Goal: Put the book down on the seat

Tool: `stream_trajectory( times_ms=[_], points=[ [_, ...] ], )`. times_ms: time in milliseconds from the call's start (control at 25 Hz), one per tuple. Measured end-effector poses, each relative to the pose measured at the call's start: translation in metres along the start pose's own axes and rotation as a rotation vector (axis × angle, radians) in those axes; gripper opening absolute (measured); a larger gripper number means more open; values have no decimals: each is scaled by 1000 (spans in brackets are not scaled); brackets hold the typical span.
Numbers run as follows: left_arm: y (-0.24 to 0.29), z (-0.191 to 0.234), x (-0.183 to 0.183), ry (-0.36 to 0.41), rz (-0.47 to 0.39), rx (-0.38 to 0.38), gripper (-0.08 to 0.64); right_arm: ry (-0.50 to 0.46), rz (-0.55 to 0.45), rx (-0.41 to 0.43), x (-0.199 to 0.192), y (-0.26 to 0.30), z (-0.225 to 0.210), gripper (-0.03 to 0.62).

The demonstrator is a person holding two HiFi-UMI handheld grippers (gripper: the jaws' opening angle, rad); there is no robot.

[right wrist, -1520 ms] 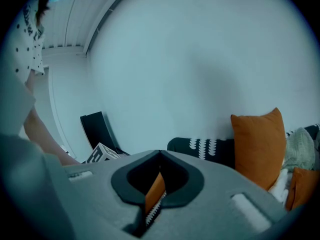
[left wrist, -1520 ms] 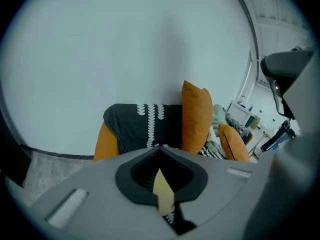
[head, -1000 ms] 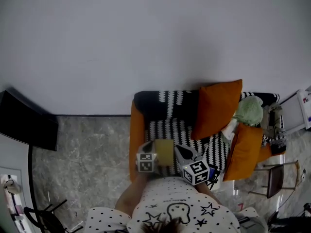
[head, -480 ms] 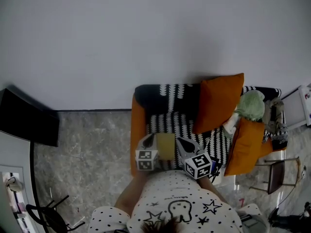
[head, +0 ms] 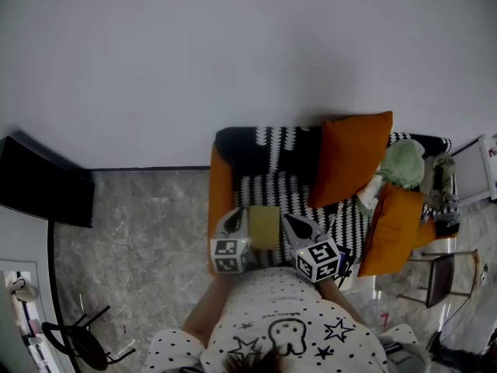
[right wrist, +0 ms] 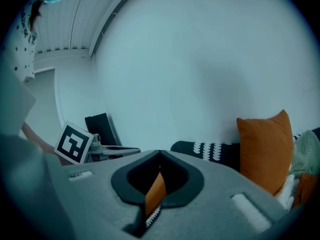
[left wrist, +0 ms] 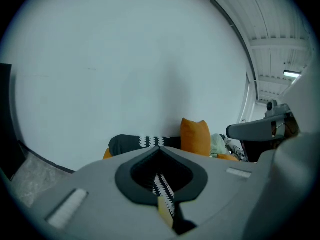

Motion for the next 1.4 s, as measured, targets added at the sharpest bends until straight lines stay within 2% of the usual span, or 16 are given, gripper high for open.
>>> stream_trajectory(
  times_ms=[160,680,1080,1400],
  points=[
    [-6,-3,6,-14,-24,-12,-5,0,-2,-4,1,0,0,-2],
    [-25,-6,16,12,-47,-11,-5,-1,-4,0,2,1,0,-2],
    [-44,-14,35,35,-101,-40,0,-6,-1,-3,4,0,4,-2],
    [-47,-5,47,11,-135,-27,3,-40,-8,8,10,9,7,-2]
  ],
)
Point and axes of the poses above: the fingertips, and each gripper's own axes: y forward along the fingers, z to its left, x out of its top, the point moved 5 cm from there along -y, backward along the fingers, and after that the axes turned 8 degrees about y, right-handed, at the moved point
